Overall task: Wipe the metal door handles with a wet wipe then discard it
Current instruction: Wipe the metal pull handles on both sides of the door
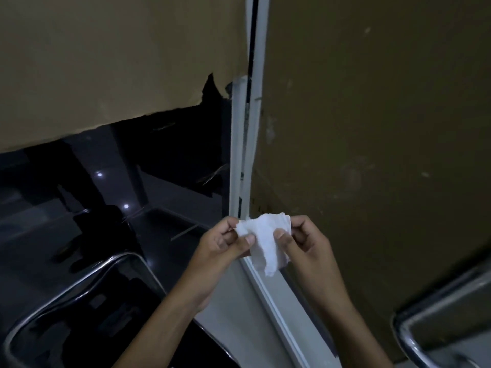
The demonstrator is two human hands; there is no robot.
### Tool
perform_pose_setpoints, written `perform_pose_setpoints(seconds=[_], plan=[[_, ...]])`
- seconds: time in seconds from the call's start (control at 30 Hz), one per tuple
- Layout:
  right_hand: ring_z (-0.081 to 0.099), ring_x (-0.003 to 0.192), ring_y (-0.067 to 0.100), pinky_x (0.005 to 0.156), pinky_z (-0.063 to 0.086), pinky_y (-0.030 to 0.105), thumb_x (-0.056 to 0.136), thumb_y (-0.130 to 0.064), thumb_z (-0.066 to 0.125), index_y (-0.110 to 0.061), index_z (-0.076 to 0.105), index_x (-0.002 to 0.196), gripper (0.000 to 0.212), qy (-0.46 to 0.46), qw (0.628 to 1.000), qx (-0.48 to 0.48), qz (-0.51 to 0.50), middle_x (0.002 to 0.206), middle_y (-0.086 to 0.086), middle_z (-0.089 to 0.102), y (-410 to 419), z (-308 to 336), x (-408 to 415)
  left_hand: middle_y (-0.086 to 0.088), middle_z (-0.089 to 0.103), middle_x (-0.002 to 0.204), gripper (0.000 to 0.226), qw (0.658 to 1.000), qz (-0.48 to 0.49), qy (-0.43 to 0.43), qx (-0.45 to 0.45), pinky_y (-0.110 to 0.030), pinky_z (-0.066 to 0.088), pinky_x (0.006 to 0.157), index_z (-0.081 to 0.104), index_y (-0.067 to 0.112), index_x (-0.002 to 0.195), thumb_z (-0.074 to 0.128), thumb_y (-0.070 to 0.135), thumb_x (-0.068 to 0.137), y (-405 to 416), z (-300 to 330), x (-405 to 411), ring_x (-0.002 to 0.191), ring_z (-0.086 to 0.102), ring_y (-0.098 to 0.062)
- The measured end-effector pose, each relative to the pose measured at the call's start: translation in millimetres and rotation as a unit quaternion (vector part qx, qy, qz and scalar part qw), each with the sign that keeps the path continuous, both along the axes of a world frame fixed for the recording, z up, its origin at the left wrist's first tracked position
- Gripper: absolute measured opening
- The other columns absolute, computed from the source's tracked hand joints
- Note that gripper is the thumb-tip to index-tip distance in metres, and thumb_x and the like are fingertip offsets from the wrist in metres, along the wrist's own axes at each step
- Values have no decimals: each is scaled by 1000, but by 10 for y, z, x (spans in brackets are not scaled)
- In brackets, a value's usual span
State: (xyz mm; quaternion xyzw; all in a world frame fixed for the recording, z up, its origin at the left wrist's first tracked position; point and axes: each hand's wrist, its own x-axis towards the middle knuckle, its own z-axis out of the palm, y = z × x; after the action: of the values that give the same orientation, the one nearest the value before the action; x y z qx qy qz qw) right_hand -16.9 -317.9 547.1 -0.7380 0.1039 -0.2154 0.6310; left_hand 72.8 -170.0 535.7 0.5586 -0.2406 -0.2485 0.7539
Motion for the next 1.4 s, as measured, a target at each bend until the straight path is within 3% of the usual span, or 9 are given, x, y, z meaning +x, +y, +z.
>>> perform_pose_setpoints(seconds=[0.17,0.37,0.57,0.67,0.83,1.0,1.13,1.3,1.4], plan=[[70,91,17,75,59,45,95,-16,59,-18,58,105,10,-19,998,1,-58,96,-2,72,-46,140,-244,-6,74,91,24,999,27,-25,-12,-24,54,68,52,7,100,68,13,82,-162,210,-111,83,70,-13],[68,79,37,59,52,63,92,-15,64,-32,46,105,28,-49,991,-13,-120,85,12,71,-128,284,-435,1,72,82,22,996,58,-71,-15,-23,54,62,44,16,88,63,4,87,-378,349,-212,82,70,-10],[54,65,20,53,40,28,93,-10,60,-28,53,92,20,-71,968,-177,-165,80,0,59,-237,449,-660,11,65,82,28,974,46,-222,9,-17,51,73,63,29,79,59,4,91,-569,560,-355,84,63,-4],[57,70,12,55,44,21,92,-7,61,-28,57,94,21,-74,949,-239,-194,86,-12,60,-259,544,-850,13,68,89,23,967,22,-254,12,-16,51,72,68,34,86,59,13,91,-638,671,-483,89,65,-4],[57,74,-5,63,44,7,90,-13,60,-25,62,108,22,-93,879,-358,-299,86,-24,57,-379,650,-1196,16,65,107,18,940,-42,-338,9,-12,47,83,67,37,104,56,26,95,-809,820,-725,108,61,-7],[55,73,6,66,46,20,93,-13,58,-12,67,111,20,-101,765,-476,-422,93,-2,64,-488,854,-1692,23,55,120,30,883,-83,-463,-15,-12,41,94,60,36,122,46,37,95,-1112,998,-1072,120,52,-8],[55,74,18,67,47,28,92,-8,59,-8,69,113,23,-108,688,-507,-508,93,6,63,-621,1043,-2062,21,50,122,37,810,-50,-582,-51,-18,36,101,52,31,133,43,36,98,-1372,1171,-1392,121,42,-3],[52,81,21,67,46,32,95,-11,56,-8,69,114,23,-99,640,-510,-566,92,9,59,-892,1181,-2275,8,54,128,42,766,4,-638,-80,-35,39,101,52,20,136,42,34,98,-1708,1352,-1716,122,41,-10],[48,83,20,66,43,30,96,-13,54,-9,68,115,25,-82,637,-502,-579,92,8,57,-1092,1201,-2349,4,57,131,43,746,17,-664,-45,-41,38,102,53,19,135,41,35,98,-1899,1431,-1826,124,42,-14]])
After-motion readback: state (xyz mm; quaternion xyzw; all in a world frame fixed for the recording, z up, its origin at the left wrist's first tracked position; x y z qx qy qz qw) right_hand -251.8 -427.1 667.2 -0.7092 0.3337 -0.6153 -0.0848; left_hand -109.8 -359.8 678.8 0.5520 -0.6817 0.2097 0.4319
